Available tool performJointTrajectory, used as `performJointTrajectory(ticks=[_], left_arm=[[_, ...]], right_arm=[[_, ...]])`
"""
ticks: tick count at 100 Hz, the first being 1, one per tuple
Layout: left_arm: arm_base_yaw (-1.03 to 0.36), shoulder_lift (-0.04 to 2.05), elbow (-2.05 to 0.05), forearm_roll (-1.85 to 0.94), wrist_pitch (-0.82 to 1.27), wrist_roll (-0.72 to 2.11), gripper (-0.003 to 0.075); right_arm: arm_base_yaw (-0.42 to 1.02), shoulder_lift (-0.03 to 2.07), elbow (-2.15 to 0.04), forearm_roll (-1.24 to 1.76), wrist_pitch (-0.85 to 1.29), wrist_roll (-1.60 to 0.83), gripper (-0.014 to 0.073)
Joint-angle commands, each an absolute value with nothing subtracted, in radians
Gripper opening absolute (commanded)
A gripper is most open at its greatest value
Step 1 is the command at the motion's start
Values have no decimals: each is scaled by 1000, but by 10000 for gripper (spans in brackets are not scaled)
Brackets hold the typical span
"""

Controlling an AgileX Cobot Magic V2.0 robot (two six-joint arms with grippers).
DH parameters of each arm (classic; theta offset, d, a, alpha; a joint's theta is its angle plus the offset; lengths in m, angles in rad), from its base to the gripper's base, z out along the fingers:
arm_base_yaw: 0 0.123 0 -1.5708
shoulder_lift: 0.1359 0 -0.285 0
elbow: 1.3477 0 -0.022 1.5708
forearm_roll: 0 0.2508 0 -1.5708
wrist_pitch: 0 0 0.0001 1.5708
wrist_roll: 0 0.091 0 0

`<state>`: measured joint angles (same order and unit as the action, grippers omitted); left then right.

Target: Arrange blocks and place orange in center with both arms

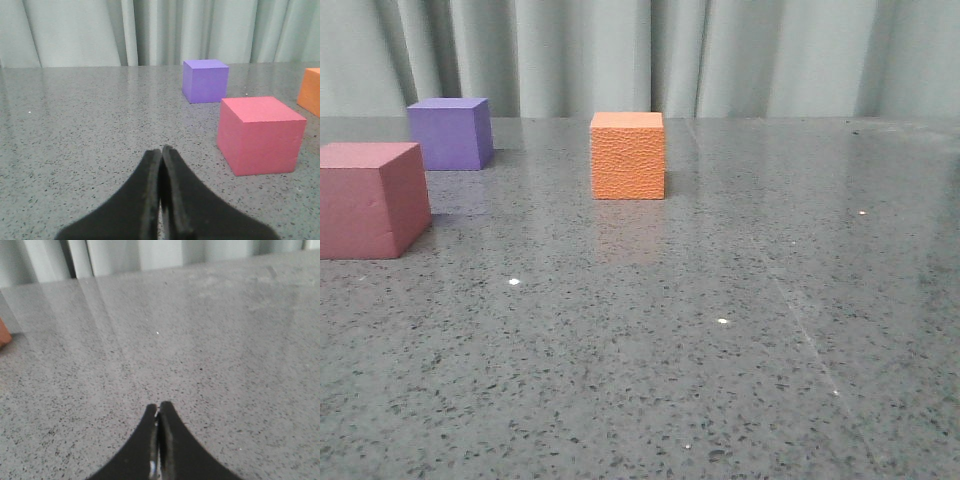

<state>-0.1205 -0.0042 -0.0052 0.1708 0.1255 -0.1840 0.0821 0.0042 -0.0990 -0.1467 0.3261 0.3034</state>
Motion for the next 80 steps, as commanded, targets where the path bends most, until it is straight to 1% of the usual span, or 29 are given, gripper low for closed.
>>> performJointTrajectory(ticks=[1,18,80], left_arm=[[-118,-37,49,167,36,-185,-19],[-118,-37,49,167,36,-185,-19],[-118,-37,49,167,36,-185,-19]], right_arm=[[75,-28,-76,-134,171,271,-120],[75,-35,18,-132,31,271,-120],[75,-35,13,-132,34,271,-120]])
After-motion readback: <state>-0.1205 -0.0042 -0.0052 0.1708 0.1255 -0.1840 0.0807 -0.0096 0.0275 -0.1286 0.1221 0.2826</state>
